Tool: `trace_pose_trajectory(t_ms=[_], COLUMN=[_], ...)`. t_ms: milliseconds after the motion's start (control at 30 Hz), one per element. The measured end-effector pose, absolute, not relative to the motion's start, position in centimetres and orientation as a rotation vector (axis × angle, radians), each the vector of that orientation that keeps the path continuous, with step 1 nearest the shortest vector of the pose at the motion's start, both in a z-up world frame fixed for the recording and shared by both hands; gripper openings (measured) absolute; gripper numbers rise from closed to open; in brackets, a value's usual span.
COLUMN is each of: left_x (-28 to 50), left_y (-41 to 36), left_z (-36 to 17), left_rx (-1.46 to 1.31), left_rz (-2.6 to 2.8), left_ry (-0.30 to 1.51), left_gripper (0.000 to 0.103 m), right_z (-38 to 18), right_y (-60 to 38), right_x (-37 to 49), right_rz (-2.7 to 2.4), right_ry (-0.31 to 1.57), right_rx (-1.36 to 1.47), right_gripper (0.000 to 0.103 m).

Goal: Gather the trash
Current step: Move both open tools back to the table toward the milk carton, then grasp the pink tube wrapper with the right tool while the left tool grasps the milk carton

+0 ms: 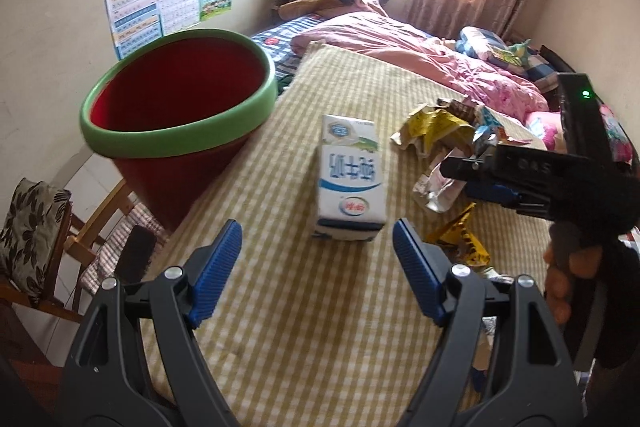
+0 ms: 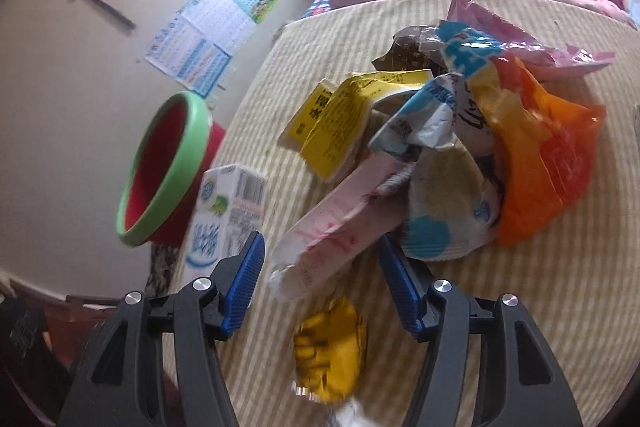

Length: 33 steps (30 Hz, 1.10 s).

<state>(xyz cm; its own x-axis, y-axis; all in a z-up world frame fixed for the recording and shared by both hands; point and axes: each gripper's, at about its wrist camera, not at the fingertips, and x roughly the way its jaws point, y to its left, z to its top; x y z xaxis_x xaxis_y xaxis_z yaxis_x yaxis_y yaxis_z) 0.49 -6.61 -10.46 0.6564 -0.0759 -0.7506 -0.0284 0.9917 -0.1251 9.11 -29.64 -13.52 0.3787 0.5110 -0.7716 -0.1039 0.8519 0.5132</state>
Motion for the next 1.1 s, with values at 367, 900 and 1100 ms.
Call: trace_pose_trajectory(t_ms=[367, 900, 1100], left_x=[2.1, 8.7, 9.1], left_y=[-5.9, -9.3, -9.4], left_z=[-10.2, -13.0, -14.4], left_rx=[-0.123, -0.071, -0.081], left_rz=[-0.013, -0.116, -0.107], left_ry=[0.852, 0.959, 1.004], left_gripper=[0.075, 0.075, 0.073], right_z=[-12.9, -8.6, -8.4], right_y=[-27.3, -30.8, -30.7], right_x=[8.6, 4.6, 4.9], right_rz=[0.52, 0.514, 0.512], right_ry=[1.096, 0.946, 0.948], right_rx=[0.312, 0.326, 0.33], right_gripper=[0.026, 0.027, 0.027])
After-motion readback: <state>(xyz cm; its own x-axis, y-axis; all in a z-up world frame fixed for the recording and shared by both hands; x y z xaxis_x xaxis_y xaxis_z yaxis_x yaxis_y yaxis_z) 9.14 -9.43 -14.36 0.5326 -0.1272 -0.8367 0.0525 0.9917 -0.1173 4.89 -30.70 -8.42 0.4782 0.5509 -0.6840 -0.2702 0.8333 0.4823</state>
